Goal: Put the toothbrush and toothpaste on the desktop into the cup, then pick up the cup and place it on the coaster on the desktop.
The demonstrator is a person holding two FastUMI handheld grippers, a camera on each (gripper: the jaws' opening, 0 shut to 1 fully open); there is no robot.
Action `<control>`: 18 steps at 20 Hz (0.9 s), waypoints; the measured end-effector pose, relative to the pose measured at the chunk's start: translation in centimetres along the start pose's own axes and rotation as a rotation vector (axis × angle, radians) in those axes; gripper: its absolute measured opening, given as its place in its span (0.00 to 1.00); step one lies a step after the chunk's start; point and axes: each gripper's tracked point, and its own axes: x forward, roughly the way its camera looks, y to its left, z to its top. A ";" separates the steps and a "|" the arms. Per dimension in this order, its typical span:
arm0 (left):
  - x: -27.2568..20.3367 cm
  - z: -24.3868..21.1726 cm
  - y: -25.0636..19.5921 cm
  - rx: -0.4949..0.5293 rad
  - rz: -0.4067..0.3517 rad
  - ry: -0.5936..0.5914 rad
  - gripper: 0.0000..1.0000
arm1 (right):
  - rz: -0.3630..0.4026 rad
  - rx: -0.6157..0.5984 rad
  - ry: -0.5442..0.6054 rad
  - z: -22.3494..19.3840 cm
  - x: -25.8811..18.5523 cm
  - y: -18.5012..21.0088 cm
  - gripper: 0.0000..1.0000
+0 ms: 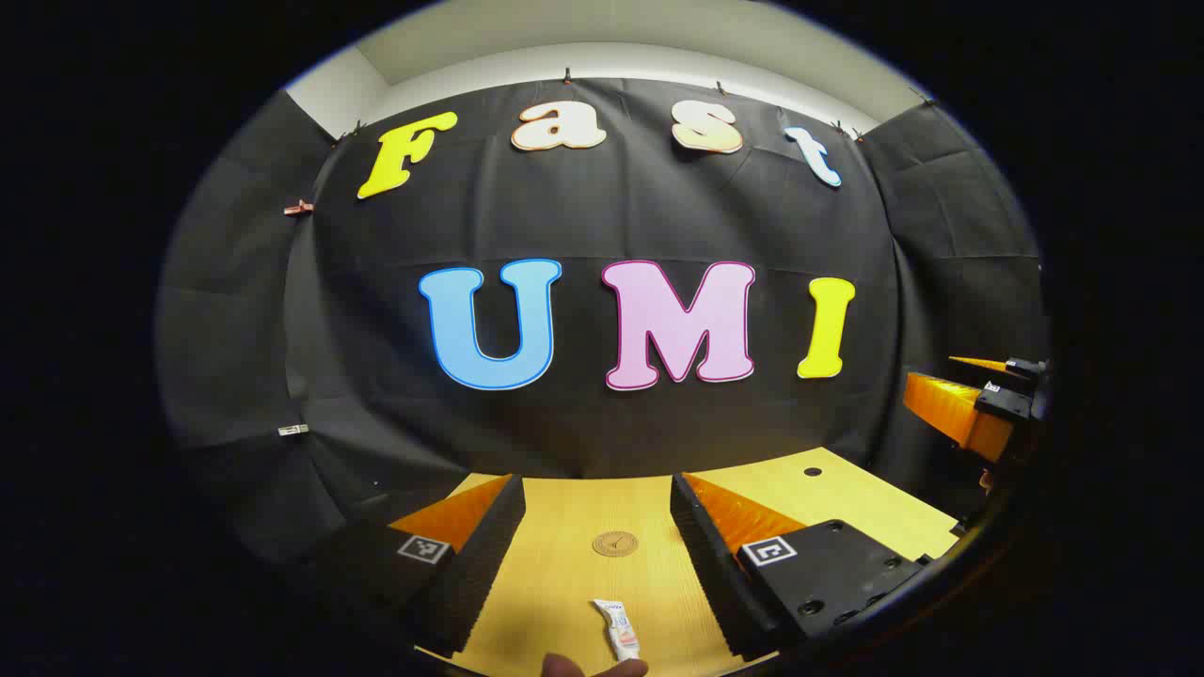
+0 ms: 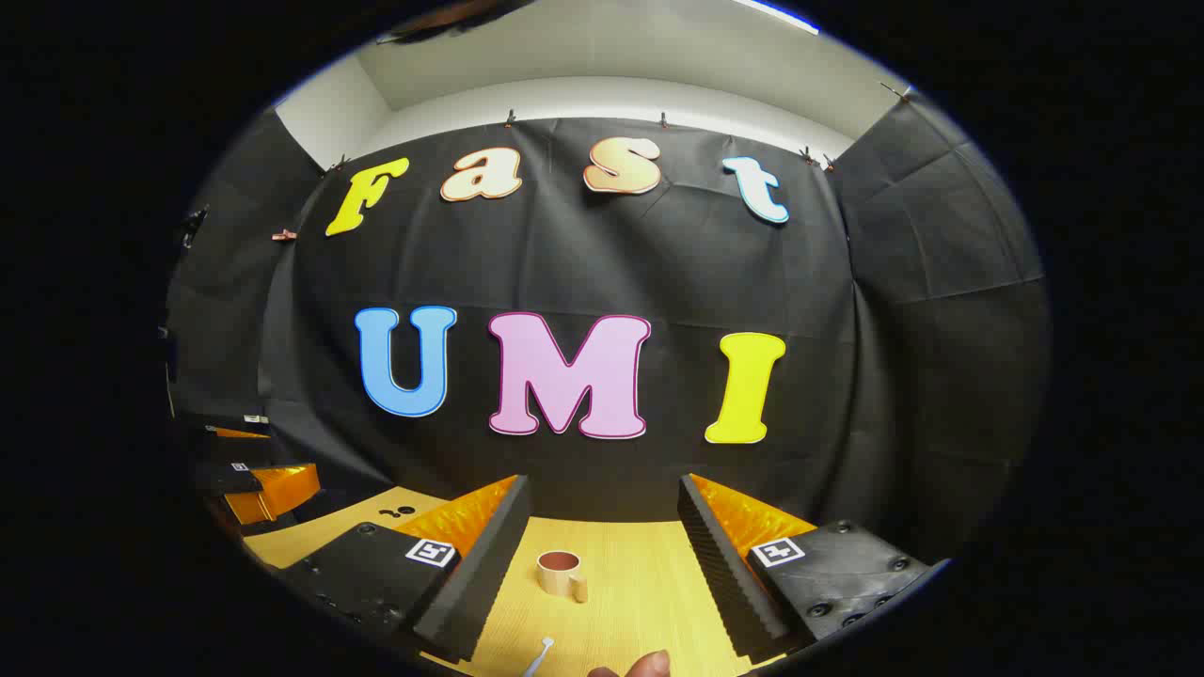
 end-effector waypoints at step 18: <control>2.9 -4.3 -1.6 0.019 -0.016 0.121 0.97 | -0.005 0.003 0.091 -3.8 1.6 -0.4 0.97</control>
